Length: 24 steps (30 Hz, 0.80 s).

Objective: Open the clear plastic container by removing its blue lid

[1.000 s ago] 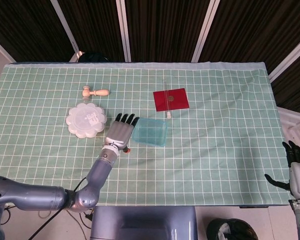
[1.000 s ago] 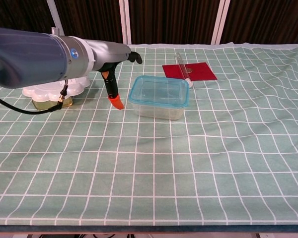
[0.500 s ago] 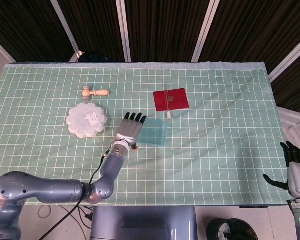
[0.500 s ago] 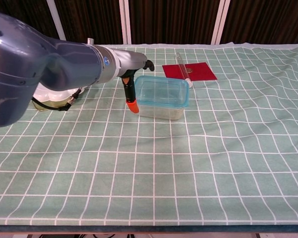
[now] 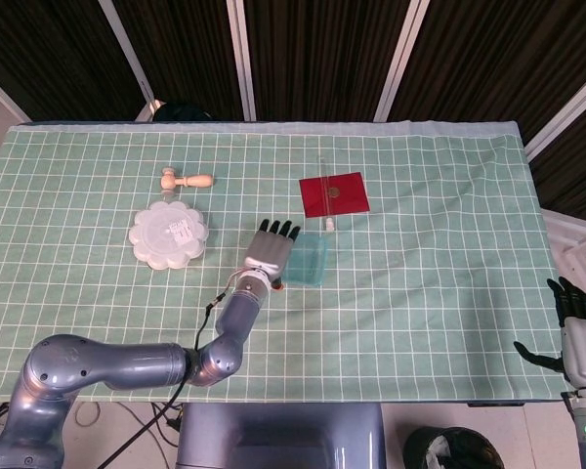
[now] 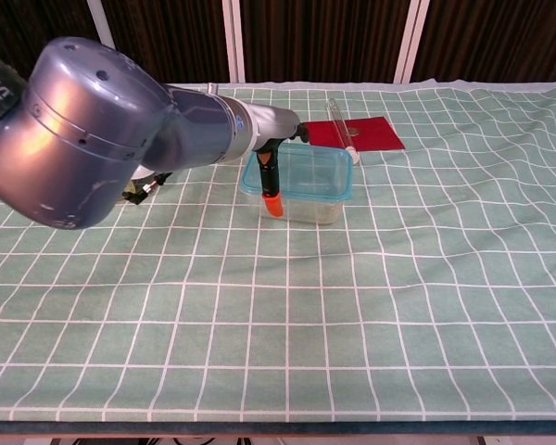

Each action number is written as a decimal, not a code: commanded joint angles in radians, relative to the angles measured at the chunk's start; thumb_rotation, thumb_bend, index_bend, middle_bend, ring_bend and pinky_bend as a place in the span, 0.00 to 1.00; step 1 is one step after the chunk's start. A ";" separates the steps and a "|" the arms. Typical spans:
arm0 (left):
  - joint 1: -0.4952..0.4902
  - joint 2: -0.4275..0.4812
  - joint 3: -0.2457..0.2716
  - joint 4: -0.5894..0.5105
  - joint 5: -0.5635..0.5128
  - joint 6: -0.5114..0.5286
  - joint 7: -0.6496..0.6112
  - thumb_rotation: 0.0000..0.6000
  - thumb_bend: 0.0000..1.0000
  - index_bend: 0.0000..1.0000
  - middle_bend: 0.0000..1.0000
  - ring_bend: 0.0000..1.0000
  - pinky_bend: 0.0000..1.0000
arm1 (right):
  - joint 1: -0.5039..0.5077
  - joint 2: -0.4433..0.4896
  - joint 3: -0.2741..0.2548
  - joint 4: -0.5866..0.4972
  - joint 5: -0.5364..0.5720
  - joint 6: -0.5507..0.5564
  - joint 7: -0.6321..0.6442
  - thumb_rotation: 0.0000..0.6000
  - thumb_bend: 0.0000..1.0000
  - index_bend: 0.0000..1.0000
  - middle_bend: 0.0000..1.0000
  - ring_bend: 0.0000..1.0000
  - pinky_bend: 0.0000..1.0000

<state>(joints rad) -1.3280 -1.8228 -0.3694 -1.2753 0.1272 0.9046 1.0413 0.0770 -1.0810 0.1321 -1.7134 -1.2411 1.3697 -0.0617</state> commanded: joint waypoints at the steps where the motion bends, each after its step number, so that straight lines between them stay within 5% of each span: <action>1: -0.024 -0.022 0.002 0.044 -0.024 -0.026 -0.002 1.00 0.00 0.00 0.00 0.00 0.03 | 0.000 0.001 0.000 -0.002 0.002 -0.001 0.000 1.00 0.26 0.00 0.00 0.00 0.00; 5: -0.042 -0.046 0.007 0.094 -0.021 -0.046 -0.011 1.00 0.00 0.01 0.03 0.07 0.17 | 0.000 0.004 -0.003 -0.005 -0.001 -0.002 -0.001 1.00 0.26 0.00 0.00 0.00 0.00; 9: -0.043 -0.069 0.022 0.131 0.065 -0.056 -0.054 1.00 0.03 0.15 0.21 0.26 0.35 | -0.001 0.007 -0.004 -0.009 0.000 -0.001 -0.001 1.00 0.26 0.00 0.00 0.00 0.00; 17: -0.003 -0.036 0.053 0.083 0.239 -0.100 -0.162 1.00 0.04 0.19 0.26 0.30 0.37 | 0.002 0.010 -0.007 -0.020 -0.011 -0.001 -0.003 1.00 0.26 0.00 0.00 0.00 0.00; 24: 0.030 0.051 0.097 0.004 0.427 -0.238 -0.257 1.00 0.04 0.20 0.26 0.30 0.37 | 0.020 0.002 -0.019 -0.053 -0.062 0.001 -0.046 1.00 0.26 0.00 0.00 0.00 0.00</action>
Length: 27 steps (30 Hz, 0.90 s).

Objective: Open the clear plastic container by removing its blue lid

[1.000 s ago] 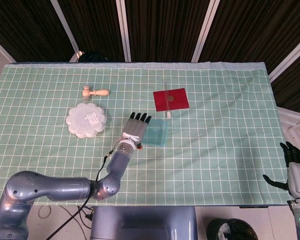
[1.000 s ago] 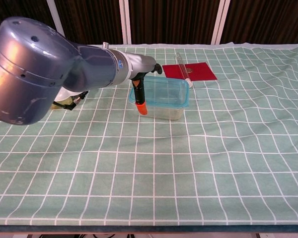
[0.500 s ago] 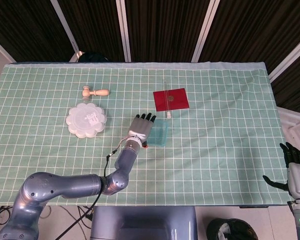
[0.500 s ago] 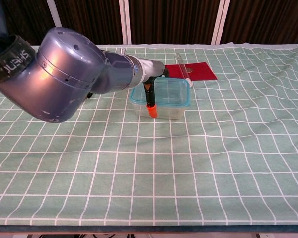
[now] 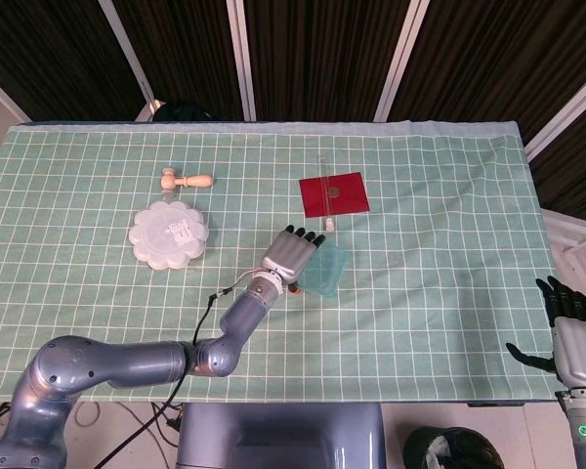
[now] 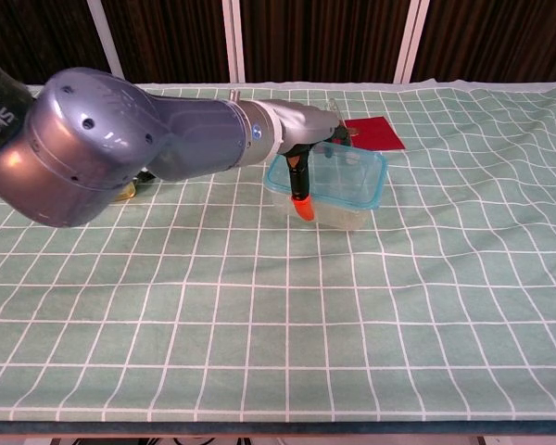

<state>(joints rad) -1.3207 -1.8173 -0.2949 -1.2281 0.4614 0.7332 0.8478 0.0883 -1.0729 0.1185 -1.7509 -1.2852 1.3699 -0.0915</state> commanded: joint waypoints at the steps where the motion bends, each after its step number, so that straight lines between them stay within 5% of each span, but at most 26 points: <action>1: 0.029 0.052 0.024 -0.054 0.117 -0.080 -0.087 1.00 0.04 0.20 0.26 0.30 0.37 | 0.012 -0.011 -0.006 -0.027 -0.022 -0.001 -0.025 1.00 0.26 0.00 0.00 0.00 0.00; 14: 0.026 0.071 0.049 -0.105 0.190 -0.136 -0.215 1.00 0.04 0.20 0.26 0.30 0.37 | 0.103 -0.141 -0.035 -0.155 -0.116 -0.081 -0.165 1.00 0.26 0.00 0.00 0.00 0.00; 27: -0.046 0.043 0.088 -0.076 0.173 -0.171 -0.281 1.00 0.04 0.20 0.26 0.29 0.37 | 0.168 -0.358 -0.025 -0.153 -0.050 -0.113 -0.332 1.00 0.26 0.00 0.00 0.00 0.00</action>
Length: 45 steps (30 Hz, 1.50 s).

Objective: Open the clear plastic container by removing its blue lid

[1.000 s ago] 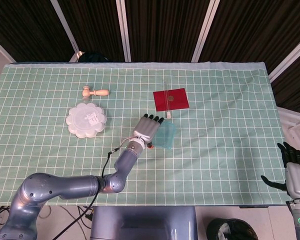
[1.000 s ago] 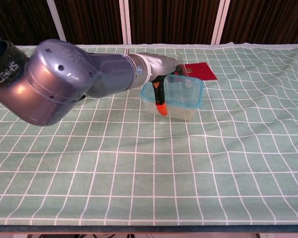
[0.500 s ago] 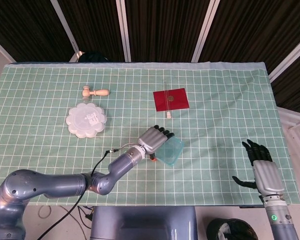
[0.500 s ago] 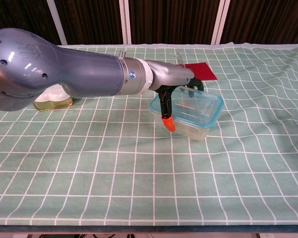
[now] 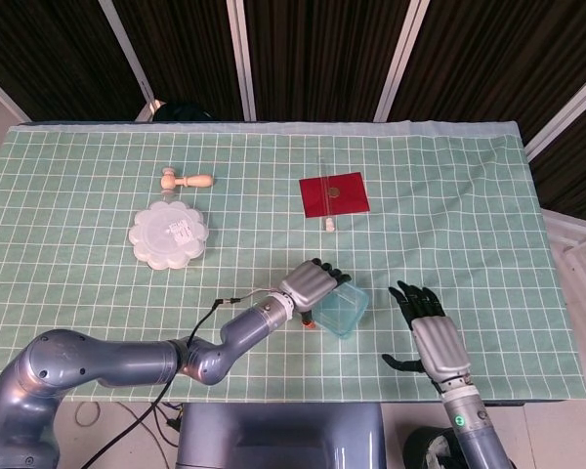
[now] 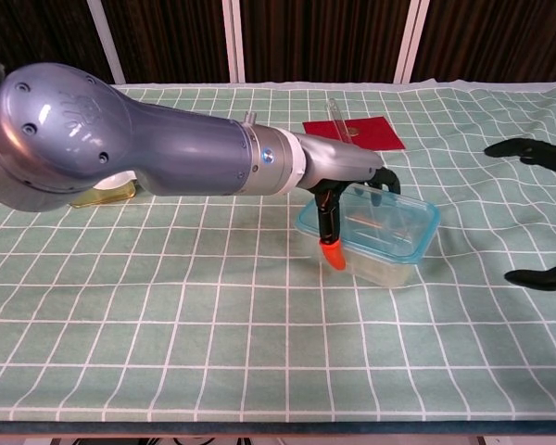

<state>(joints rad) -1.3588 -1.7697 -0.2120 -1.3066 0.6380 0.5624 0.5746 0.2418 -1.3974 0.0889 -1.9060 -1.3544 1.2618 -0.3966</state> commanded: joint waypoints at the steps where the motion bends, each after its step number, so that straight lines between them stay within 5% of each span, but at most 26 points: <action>1: -0.012 -0.006 0.008 0.003 -0.004 0.001 -0.012 1.00 0.04 0.20 0.26 0.29 0.37 | 0.018 -0.045 0.005 0.001 0.024 -0.007 -0.035 1.00 0.26 0.00 0.00 0.00 0.00; 22: -0.059 -0.016 0.049 -0.021 -0.023 0.025 -0.075 1.00 0.04 0.20 0.26 0.29 0.38 | 0.047 -0.219 0.009 0.039 0.107 0.022 -0.112 1.00 0.26 0.00 0.00 0.00 0.00; 45: -0.093 -0.007 0.086 -0.045 -0.051 0.041 -0.098 1.00 0.04 0.20 0.26 0.29 0.38 | 0.054 -0.234 0.037 0.080 0.151 0.049 -0.071 1.00 0.26 0.00 0.00 0.00 0.00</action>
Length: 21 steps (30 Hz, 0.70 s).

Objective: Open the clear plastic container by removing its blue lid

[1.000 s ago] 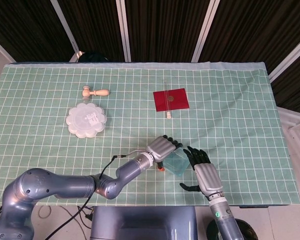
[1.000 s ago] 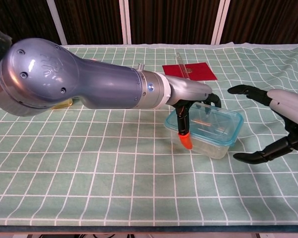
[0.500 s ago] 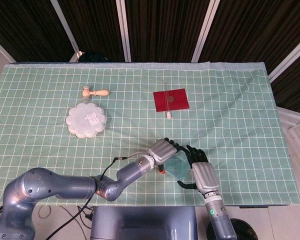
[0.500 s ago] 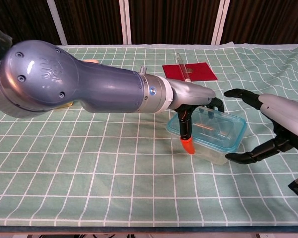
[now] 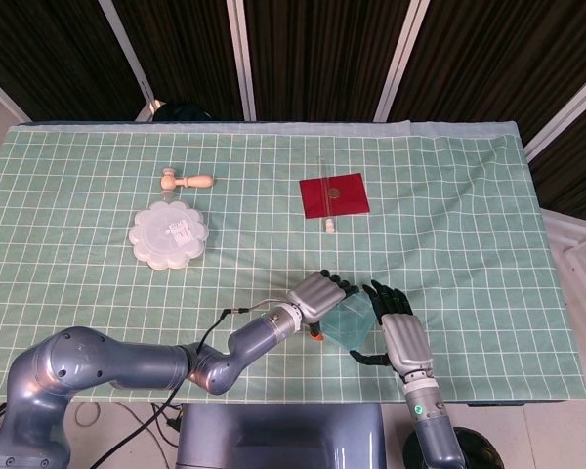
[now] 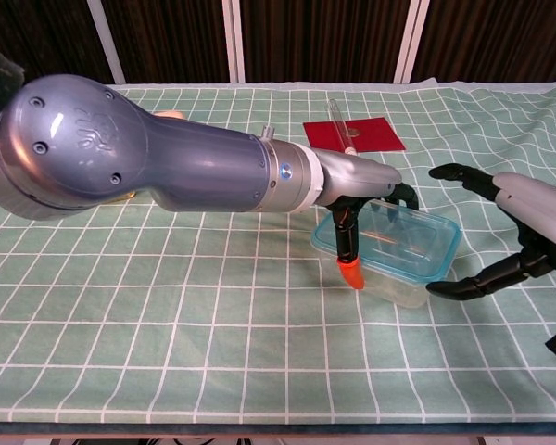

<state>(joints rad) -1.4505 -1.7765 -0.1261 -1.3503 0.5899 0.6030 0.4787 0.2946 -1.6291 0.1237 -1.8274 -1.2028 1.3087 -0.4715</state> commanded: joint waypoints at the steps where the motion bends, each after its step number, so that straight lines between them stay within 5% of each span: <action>1: -0.002 0.000 0.000 -0.002 -0.005 -0.001 -0.004 1.00 0.04 0.20 0.26 0.29 0.38 | 0.001 -0.004 0.003 0.005 -0.001 0.004 0.006 1.00 0.26 0.00 0.00 0.00 0.00; 21: -0.055 0.011 0.028 -0.010 -0.056 -0.018 -0.006 1.00 0.04 0.19 0.25 0.28 0.38 | -0.024 -0.052 0.003 0.058 -0.065 0.044 0.184 1.00 0.26 0.00 0.00 0.00 0.00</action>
<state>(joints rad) -1.5043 -1.7652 -0.0992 -1.3593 0.5350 0.5845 0.4735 0.2716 -1.6790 0.1242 -1.7671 -1.2701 1.3522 -0.2897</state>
